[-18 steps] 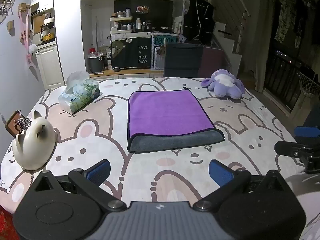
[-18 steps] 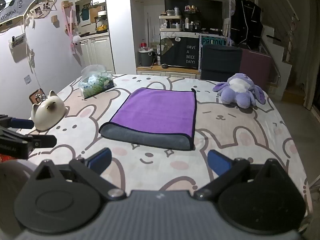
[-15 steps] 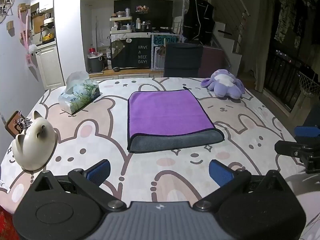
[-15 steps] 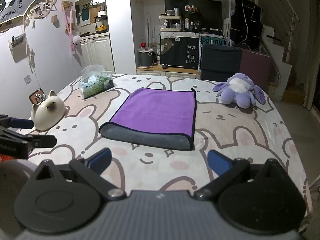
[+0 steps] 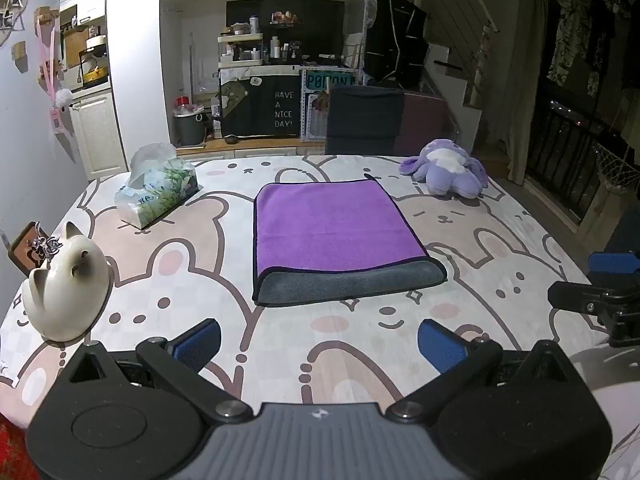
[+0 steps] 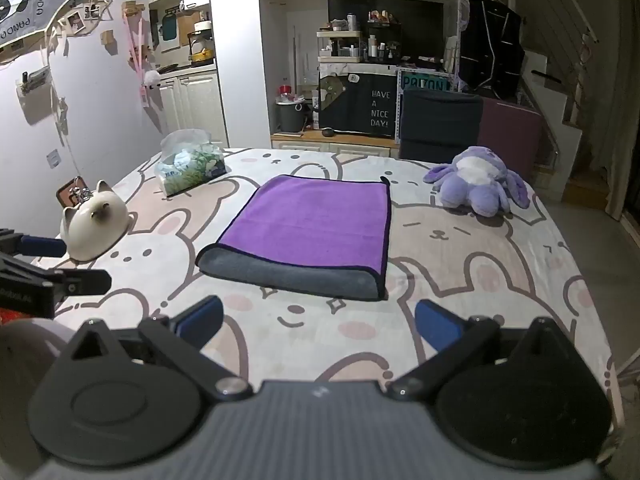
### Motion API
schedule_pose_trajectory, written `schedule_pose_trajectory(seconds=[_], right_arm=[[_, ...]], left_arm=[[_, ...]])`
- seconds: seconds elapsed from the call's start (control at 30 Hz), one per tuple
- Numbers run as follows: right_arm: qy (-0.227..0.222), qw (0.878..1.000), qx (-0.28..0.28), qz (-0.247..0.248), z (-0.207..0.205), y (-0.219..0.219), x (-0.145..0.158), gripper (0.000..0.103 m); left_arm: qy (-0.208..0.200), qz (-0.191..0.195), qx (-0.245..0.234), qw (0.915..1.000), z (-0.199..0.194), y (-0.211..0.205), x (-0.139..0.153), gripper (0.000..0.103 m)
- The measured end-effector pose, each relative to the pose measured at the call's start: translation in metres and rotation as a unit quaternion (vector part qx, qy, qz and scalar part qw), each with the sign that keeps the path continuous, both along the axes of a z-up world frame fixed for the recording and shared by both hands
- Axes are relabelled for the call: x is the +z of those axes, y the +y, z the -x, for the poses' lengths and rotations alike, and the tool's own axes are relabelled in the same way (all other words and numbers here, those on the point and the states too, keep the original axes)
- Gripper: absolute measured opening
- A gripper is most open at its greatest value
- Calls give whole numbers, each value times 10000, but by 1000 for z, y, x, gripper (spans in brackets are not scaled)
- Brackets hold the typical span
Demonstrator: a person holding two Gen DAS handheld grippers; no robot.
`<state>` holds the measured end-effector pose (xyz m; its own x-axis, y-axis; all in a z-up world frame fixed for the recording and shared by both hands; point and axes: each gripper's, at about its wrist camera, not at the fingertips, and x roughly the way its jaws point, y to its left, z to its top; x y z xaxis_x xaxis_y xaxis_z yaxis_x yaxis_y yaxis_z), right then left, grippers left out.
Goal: Fold towel
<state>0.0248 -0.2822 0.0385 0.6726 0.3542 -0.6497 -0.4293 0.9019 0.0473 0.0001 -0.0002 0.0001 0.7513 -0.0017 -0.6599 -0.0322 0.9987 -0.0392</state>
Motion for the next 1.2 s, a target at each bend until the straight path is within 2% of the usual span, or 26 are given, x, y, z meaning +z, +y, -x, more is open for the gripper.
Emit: schedule_pose_trajectory(seconds=[1.2], right_arm=[[-16, 10000, 7, 66, 1, 2, 1, 103]], left_arm=[[-8, 17, -9, 10000, 1, -1, 3, 103]])
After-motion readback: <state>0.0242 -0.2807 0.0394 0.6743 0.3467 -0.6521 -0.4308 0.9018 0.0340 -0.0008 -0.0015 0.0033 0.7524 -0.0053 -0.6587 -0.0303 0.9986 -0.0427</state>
